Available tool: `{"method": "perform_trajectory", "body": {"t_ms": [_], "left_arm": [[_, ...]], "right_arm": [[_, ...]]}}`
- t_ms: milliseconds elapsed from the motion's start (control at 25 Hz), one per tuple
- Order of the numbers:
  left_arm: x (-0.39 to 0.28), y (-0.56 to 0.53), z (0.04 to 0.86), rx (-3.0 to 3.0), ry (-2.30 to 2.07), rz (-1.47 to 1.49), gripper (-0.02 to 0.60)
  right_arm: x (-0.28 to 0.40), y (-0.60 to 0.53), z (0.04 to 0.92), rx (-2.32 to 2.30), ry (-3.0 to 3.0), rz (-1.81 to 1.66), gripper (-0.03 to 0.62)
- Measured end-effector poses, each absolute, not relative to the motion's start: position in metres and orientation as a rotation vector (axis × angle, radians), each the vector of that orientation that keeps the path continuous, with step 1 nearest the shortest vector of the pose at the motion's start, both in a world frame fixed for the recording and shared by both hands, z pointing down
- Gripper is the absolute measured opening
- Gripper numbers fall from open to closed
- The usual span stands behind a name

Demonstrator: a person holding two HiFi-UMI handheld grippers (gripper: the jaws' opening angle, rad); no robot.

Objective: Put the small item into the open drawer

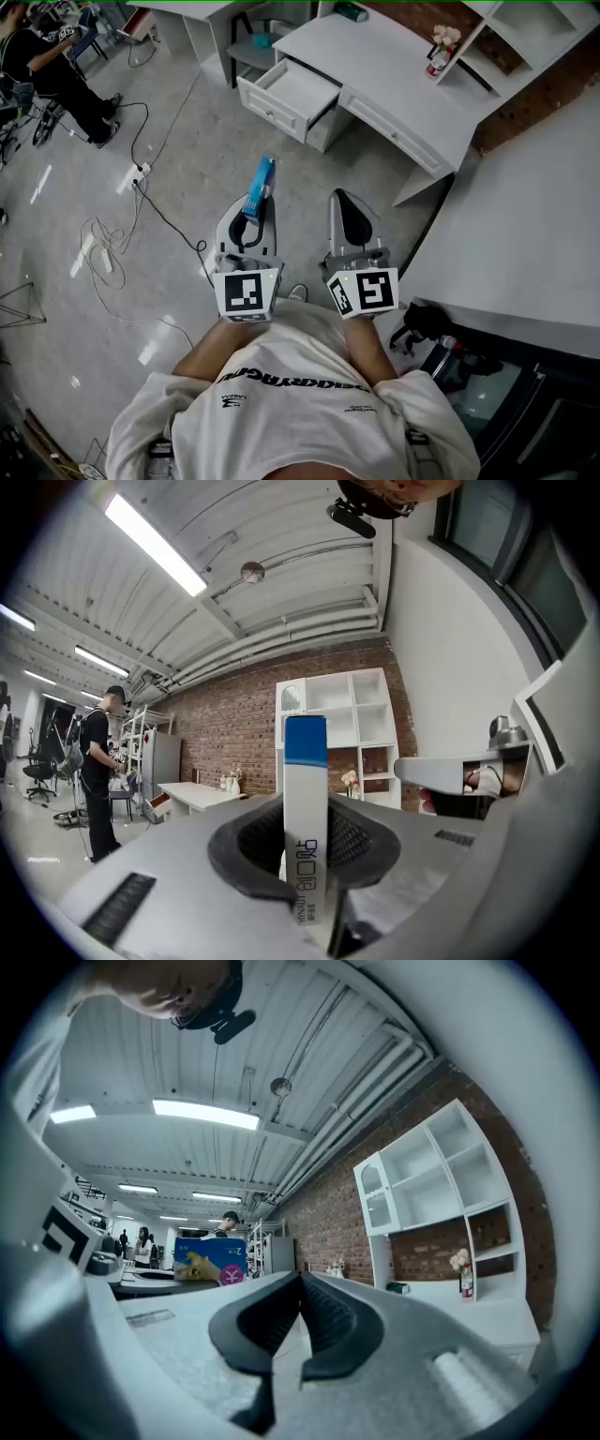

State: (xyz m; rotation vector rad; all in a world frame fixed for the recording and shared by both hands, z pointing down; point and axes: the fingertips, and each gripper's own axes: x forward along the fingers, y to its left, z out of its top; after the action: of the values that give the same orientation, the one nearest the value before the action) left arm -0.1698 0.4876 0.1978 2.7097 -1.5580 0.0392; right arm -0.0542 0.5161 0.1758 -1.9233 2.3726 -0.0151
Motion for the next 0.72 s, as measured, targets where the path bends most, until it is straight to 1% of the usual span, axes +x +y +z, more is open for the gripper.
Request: {"method": "perform_trajectory", "body": {"t_ms": [240,360,720], "left_arm": [[-0.147,0.506,0.209,2.709,-1.559,0.071,0.063],[-0.147,0.509,0.21,2.703,-1.572,0.07,0.063],[-0.13,0.474,0.227,2.689,-1.564,0.064,0.063]], "right_arm": [[-0.035,0.528,0.182,-1.904,2.367,-0.021,-0.006],[-0.034,0.528,0.185,-1.906,2.366,-0.031,-0.006],[-0.024,0.489,0.193,-1.91,2.383,-0.012,-0.006]]}}
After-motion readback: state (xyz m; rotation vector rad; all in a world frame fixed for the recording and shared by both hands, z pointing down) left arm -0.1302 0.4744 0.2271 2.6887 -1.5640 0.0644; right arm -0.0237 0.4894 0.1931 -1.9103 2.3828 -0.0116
